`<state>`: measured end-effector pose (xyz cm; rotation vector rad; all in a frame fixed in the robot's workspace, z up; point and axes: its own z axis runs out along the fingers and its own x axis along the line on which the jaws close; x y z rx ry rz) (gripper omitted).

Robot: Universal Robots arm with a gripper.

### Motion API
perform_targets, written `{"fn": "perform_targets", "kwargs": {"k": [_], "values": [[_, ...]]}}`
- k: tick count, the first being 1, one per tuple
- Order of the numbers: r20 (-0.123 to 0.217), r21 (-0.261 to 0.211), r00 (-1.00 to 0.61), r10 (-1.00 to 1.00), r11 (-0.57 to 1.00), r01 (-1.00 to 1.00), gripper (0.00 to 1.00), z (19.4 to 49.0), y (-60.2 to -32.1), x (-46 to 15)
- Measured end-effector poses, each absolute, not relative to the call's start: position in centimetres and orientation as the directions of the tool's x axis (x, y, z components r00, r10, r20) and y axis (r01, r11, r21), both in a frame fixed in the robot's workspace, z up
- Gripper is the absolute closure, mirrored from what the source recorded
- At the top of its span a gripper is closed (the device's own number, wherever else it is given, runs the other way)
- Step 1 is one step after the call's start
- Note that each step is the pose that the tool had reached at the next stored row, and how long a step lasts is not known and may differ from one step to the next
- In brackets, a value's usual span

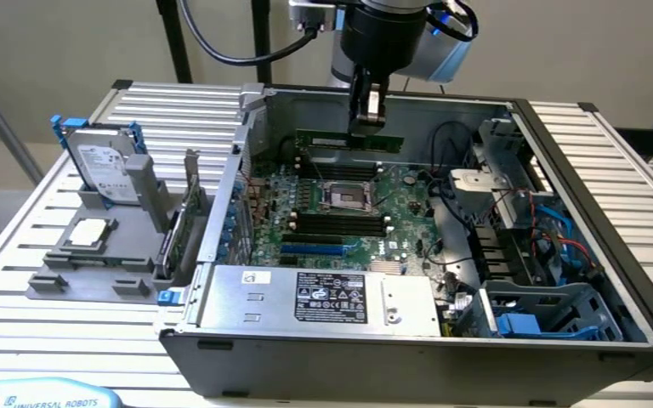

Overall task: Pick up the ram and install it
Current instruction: 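Pick up the ram and move it above insertion slot, then insert the ram into the slot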

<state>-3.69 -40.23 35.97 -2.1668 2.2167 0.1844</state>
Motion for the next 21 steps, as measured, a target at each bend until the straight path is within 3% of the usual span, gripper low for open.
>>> {"fn": "perform_targets", "kwargs": {"k": [21], "values": [[-0.094,0.053,-0.018,-0.995,0.013,-0.998,0.87,34.9,-40.0,-3.7]]}}
